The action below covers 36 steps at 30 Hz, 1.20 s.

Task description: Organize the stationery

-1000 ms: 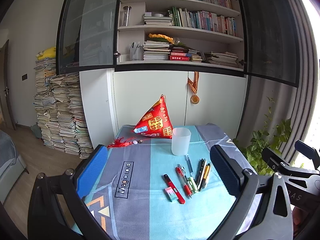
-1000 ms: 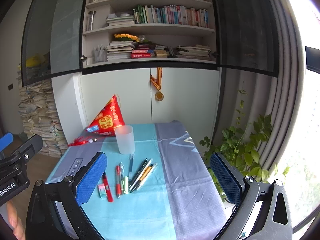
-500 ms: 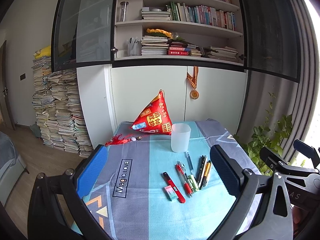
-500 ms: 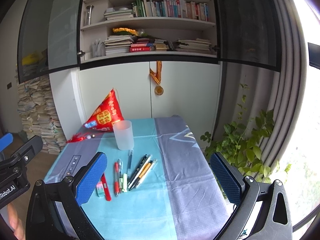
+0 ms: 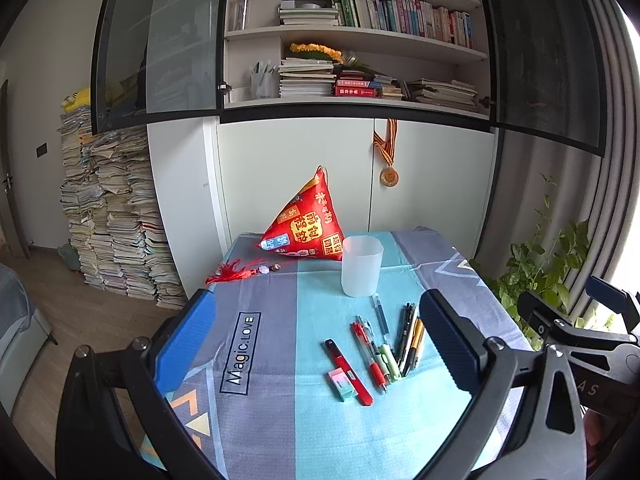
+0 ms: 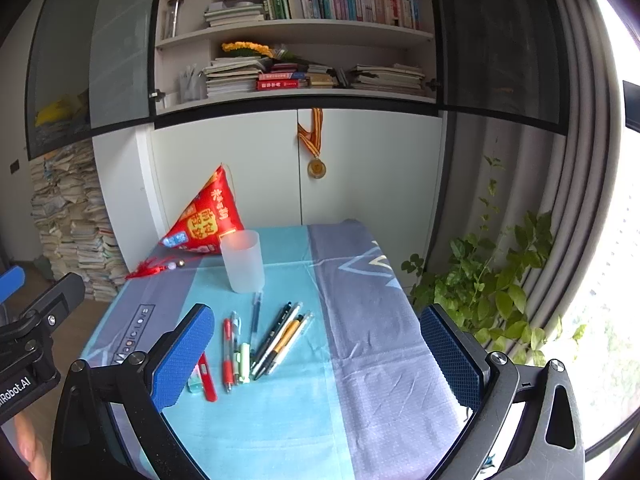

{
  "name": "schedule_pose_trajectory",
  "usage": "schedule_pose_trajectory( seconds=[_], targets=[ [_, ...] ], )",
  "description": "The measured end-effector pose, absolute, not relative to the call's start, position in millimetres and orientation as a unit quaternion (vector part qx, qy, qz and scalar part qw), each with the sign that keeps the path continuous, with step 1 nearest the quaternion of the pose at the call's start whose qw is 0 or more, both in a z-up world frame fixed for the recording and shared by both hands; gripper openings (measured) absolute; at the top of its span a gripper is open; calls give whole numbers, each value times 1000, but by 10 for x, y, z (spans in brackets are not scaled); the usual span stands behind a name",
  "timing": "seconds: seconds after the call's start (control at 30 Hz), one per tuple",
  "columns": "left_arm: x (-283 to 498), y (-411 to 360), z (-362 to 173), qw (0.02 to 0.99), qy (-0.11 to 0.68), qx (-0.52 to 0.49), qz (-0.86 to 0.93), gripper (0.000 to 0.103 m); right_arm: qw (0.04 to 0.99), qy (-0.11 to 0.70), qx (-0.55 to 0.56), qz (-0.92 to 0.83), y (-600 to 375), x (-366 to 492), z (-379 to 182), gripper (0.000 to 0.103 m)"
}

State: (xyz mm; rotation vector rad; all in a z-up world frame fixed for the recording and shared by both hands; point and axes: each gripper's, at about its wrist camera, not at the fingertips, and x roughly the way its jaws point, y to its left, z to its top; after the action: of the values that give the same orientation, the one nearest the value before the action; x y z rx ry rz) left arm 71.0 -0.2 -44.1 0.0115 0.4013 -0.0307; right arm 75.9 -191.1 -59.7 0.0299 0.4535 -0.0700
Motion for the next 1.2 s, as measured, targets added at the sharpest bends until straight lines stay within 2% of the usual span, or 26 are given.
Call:
schedule_pose_trajectory(
  seconds=[0.3, 0.73, 0.87, 1.0, 1.13, 1.2],
  targets=[
    [889, -24, -545, 976, 219, 3, -13, 100, 969, 245, 18, -39, -1938, 941, -698, 103],
    [1345, -42, -850, 958, 285, -9, -19, 92, 955, 290, 33, -50, -2066, 1314, -961, 103],
    [1580, 29, -1019, 942, 333, -35, -17, 79, 946, 317, 55, -46, -2149, 1493, -1092, 103],
    [1807, 131, -1209, 922, 380, -77, -18, 73, 935, 343, 79, -43, -2225, 1674, -1238, 103],
    [2003, 130, -1385, 904, 417, -89, -20, 60, 928, 361, 79, -41, -2229, 1860, -1385, 102],
    [2105, 114, -1487, 895, 435, -92, -22, 53, 926, 370, 74, -37, -2203, 1950, -1441, 90]
  ],
)
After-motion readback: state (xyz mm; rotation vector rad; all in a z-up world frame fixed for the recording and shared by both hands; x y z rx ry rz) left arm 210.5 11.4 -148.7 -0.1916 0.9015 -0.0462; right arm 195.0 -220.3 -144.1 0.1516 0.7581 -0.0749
